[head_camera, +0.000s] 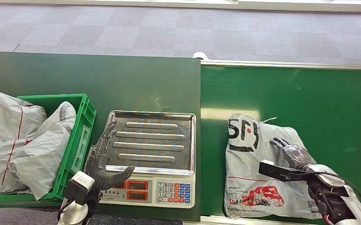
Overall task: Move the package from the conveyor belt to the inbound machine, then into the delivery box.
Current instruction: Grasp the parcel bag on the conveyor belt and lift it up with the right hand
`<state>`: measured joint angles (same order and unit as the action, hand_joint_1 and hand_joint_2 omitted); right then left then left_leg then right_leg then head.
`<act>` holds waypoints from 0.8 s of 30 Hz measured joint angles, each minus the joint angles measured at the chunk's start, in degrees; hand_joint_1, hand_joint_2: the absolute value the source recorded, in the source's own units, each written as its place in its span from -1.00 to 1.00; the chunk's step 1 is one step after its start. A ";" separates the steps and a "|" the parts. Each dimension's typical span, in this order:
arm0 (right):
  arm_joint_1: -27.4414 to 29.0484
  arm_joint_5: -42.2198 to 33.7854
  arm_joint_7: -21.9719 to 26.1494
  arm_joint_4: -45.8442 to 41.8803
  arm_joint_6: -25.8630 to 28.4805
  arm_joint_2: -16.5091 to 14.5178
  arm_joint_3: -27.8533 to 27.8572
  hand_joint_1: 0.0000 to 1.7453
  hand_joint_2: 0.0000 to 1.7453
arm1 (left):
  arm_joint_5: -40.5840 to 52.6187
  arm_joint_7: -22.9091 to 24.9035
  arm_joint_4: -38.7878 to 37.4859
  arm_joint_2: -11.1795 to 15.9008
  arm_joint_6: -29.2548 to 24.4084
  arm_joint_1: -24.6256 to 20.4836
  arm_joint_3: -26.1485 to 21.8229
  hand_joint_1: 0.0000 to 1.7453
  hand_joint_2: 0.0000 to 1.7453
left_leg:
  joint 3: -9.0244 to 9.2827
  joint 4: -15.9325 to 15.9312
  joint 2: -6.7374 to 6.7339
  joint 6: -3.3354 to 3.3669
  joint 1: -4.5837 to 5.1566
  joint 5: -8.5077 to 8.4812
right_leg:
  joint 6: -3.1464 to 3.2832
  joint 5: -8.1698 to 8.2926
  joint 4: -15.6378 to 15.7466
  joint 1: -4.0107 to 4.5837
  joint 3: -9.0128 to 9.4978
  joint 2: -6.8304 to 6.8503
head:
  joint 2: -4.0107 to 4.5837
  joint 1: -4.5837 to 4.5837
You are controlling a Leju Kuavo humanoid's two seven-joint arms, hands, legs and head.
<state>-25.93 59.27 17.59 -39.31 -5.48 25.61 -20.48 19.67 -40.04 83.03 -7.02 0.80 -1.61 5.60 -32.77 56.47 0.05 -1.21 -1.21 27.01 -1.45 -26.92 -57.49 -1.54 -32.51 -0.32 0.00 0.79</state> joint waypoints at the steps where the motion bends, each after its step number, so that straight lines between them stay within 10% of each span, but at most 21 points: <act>1: -0.96 -0.36 -0.09 1.21 -0.14 0.04 -0.75 -1.00 1.00 | 0.02 0.00 -0.16 -0.02 -0.06 -0.08 -0.01 -1.00 1.00 | 0.00 0.00 -0.01 0.00 0.00 0.00 | 0.00 0.00 0.00 0.00 -0.01 -0.01 | 0.00 0.01; 15: -8.43 -2.13 0.31 10.42 -3.46 0.60 -6.60 -1.00 1.00 | 0.04 0.00 -1.38 -0.13 -0.69 -0.98 -0.01 -1.00 1.00 | 0.01 0.00 -0.01 0.00 0.00 0.00 | 0.00 0.00 0.00 0.00 0.00 0.00 | 0.00 0.01; 20: -9.27 -2.07 0.31 11.36 -3.34 0.57 -7.52 0.98 1.00 | 0.00 0.00 -1.39 -0.13 -1.09 -1.02 -0.02 -1.00 1.00 | 0.00 0.00 0.00 0.00 0.00 0.00 | 0.00 0.00 0.00 0.00 0.00 0.00 | 0.00 0.00; 24: -10.80 -1.95 0.52 12.20 -2.96 0.45 -8.96 1.00 1.00 | -0.04 0.00 -1.40 -0.13 -1.39 -1.04 -0.04 -1.00 1.00 | 0.00 0.01 0.00 0.01 0.00 -0.01 | -0.01 0.01 0.00 0.00 0.00 0.00 | 0.00 0.01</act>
<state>-36.73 57.32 18.11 -27.12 -8.43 26.06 -29.44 19.63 -40.04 81.63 -7.15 -0.59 -2.64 5.56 -32.76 56.47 0.05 -1.21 -1.21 27.00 -1.46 -26.91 -57.49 -1.54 -32.50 -0.33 0.00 0.80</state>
